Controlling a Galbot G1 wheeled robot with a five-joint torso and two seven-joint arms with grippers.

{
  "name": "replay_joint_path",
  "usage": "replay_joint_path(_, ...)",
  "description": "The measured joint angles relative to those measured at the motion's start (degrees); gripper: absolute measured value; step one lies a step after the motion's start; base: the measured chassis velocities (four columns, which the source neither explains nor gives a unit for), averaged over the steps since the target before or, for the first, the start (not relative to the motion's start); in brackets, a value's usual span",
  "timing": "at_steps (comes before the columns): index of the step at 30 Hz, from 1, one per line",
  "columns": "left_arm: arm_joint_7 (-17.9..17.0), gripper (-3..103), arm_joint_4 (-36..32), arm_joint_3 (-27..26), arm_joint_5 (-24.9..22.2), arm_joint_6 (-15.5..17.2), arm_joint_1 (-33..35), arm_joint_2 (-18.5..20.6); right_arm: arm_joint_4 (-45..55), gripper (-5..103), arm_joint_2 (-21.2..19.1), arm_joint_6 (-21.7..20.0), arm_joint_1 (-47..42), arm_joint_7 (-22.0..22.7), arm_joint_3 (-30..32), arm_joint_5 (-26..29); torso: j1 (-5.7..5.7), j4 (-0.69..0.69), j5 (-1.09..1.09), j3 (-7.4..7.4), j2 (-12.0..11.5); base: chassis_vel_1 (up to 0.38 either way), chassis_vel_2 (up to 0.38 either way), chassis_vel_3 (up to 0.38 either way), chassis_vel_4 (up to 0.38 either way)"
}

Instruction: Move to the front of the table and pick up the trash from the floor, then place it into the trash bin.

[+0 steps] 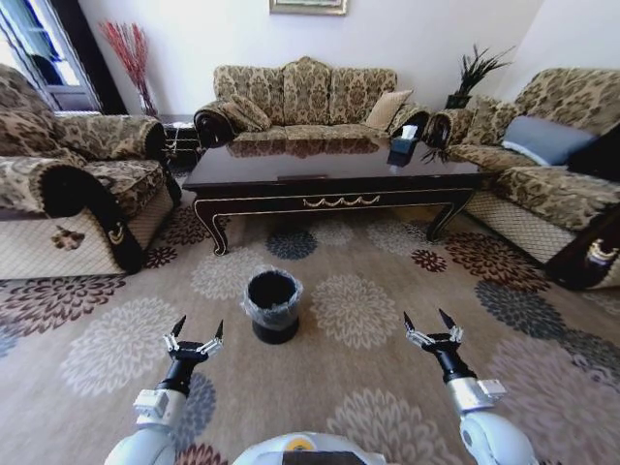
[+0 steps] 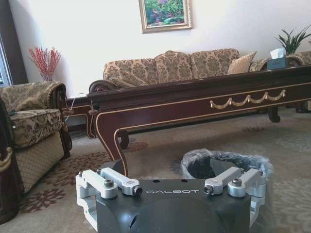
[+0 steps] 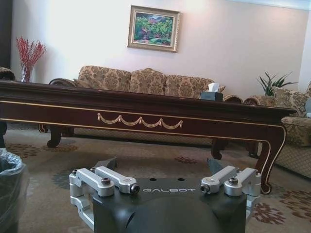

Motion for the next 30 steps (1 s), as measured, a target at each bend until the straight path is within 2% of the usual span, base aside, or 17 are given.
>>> replay_joint_path(21,0.0,100,0.01,0.0,-0.01,0.01,0.0,0.0,0.01,100,0.0,-0.01,-0.01,0.01,-0.01,0.0,-0.01,0.0,0.02,0.01,0.0,0.3,-0.308,-0.298,0.301)
replay_joint_path(24,-0.01,100,0.0,0.01,-0.01,0.01,-0.01,0.0,0.01,100,0.0,0.0,-0.04,0.01,0.0,0.0,-0.02,0.0,-0.06,-0.01,0.01,0.345,-0.354,-0.352,0.364)
replay_joint_path(28,-0.01,100,0.0,0.01,-0.01,0.01,0.0,0.0,0.01,100,0.0,0.0,-0.01,0.01,-0.01,0.0,-0.02,0.0,0.04,-0.01,0.01,0.358,-0.35,-0.358,0.326)
replay_joint_path(30,-0.01,100,0.0,0.01,-0.01,0.01,-0.01,0.0,0.01,100,-0.01,0.0,-0.01,0.01,0.0,0.0,0.0,0.0,-0.04,0.01,0.01,0.324,-0.328,-0.323,0.291)
